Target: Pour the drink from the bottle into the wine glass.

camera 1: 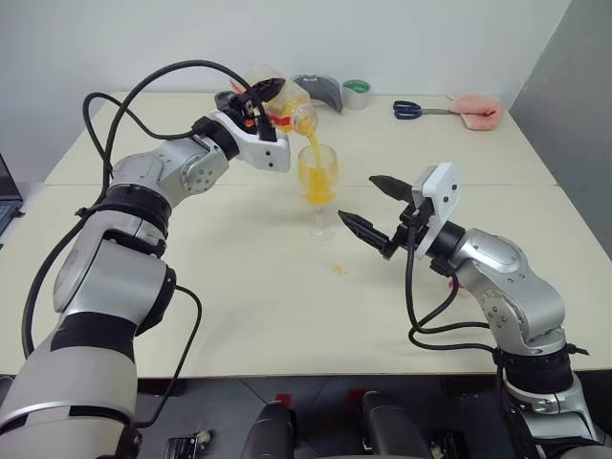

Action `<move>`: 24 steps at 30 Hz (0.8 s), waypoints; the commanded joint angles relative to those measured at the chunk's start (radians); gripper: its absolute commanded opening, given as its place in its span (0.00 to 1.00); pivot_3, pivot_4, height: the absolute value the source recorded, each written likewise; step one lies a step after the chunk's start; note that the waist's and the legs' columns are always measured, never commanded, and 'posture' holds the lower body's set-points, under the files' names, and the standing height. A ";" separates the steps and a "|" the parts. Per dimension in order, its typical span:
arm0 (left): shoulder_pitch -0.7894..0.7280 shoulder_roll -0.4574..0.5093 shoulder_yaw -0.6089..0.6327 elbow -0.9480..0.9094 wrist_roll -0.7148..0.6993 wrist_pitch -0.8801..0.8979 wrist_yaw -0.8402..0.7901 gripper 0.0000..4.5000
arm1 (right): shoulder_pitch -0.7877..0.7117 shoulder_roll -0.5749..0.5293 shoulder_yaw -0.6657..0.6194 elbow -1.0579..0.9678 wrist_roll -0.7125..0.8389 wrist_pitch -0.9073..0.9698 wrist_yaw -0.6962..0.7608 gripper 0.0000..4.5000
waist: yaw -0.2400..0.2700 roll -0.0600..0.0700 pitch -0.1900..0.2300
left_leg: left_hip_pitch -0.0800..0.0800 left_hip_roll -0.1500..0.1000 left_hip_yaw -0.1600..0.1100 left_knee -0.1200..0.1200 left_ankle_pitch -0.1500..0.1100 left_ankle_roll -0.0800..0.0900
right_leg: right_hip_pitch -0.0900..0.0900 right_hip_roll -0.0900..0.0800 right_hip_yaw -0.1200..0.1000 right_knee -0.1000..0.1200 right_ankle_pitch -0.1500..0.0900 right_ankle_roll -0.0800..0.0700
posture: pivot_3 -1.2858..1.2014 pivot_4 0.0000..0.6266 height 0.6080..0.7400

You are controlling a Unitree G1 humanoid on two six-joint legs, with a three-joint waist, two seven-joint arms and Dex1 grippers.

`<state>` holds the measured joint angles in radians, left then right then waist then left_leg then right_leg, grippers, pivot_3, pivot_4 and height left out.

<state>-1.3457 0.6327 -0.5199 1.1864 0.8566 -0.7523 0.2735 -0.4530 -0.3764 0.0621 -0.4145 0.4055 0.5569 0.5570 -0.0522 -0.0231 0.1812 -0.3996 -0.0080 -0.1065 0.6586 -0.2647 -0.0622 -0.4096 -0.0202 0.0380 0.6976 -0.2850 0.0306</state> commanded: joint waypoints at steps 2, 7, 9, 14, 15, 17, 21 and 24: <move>-0.050 0.019 0.000 0.002 0.003 0.002 0.031 0.40 | 0.006 0.005 0.005 -0.052 0.001 -0.013 -0.011 1.00 | 0.000 0.000 0.000 | 0.000 0.000 0.000 0.000 0.000 0.000 | 0.000 0.000 0.000 0.000 0.000 0.000 | 0.52 0.24 1.00; -0.055 0.015 -0.005 0.008 0.010 0.004 0.040 0.40 | 0.018 0.006 0.015 -0.068 0.008 -0.005 -0.014 1.00 | 0.000 0.000 0.000 | 0.000 0.000 0.000 0.000 0.000 0.000 | 0.000 0.000 0.000 0.000 0.000 0.000 | 0.52 0.24 1.00; -0.057 0.014 -0.007 0.011 0.012 0.005 0.045 0.40 | 0.021 0.006 0.019 -0.071 0.009 -0.004 -0.015 1.00 | 0.000 0.000 0.000 | 0.000 0.000 0.000 0.000 0.000 0.000 | 0.000 0.000 0.000 0.000 0.000 0.000 | 0.52 0.24 1.00; -0.064 0.011 -0.016 0.020 0.012 0.007 0.052 0.40 | 0.026 0.006 0.022 -0.076 0.011 -0.001 -0.016 1.00 | 0.000 0.000 0.000 | 0.000 0.000 0.000 0.000 0.000 0.000 | 0.000 0.000 0.000 0.000 0.000 0.000 | 0.52 0.24 1.00; -0.065 0.011 -0.018 0.021 0.012 0.007 0.054 0.40 | 0.026 0.006 0.023 -0.077 0.010 -0.001 -0.017 1.00 | 0.000 0.000 0.000 | 0.000 0.000 0.000 0.000 0.000 0.000 | 0.000 0.000 0.000 0.000 0.000 0.000 | 0.52 0.24 1.00; -0.067 0.010 -0.020 0.022 0.012 0.007 0.056 0.40 | 0.027 0.008 0.024 -0.078 0.010 0.000 -0.017 1.00 | 0.000 0.000 0.000 | 0.000 0.000 0.000 0.000 0.000 0.000 | 0.000 0.000 0.000 0.000 0.000 0.000 | 0.52 0.24 1.00; -0.069 0.010 -0.023 0.024 0.013 0.007 0.060 0.40 | 0.028 0.011 0.028 -0.081 0.011 0.001 -0.020 1.00 | 0.000 0.000 0.000 | 0.000 0.000 0.000 0.000 0.000 0.000 | 0.000 0.000 0.000 0.000 0.000 0.000 | 0.52 0.24 1.00; -0.070 0.009 -0.024 0.025 0.014 0.007 0.061 0.40 | 0.030 0.013 0.032 -0.082 0.012 0.001 -0.022 1.00 | 0.000 0.000 0.000 | 0.000 0.000 0.000 0.000 0.000 0.000 | 0.000 0.000 0.000 0.000 0.000 0.000 | 0.52 0.24 1.00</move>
<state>-1.3691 0.6331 -0.5457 1.2158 0.8728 -0.7490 0.3154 -0.4184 -0.3692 0.1001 -0.4474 0.4072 0.5596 0.5404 -0.0526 -0.0231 0.1812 -0.3997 -0.0080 -0.1065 0.6590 -0.2647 -0.0622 -0.4096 -0.0202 0.0381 0.6978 -0.2850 0.0306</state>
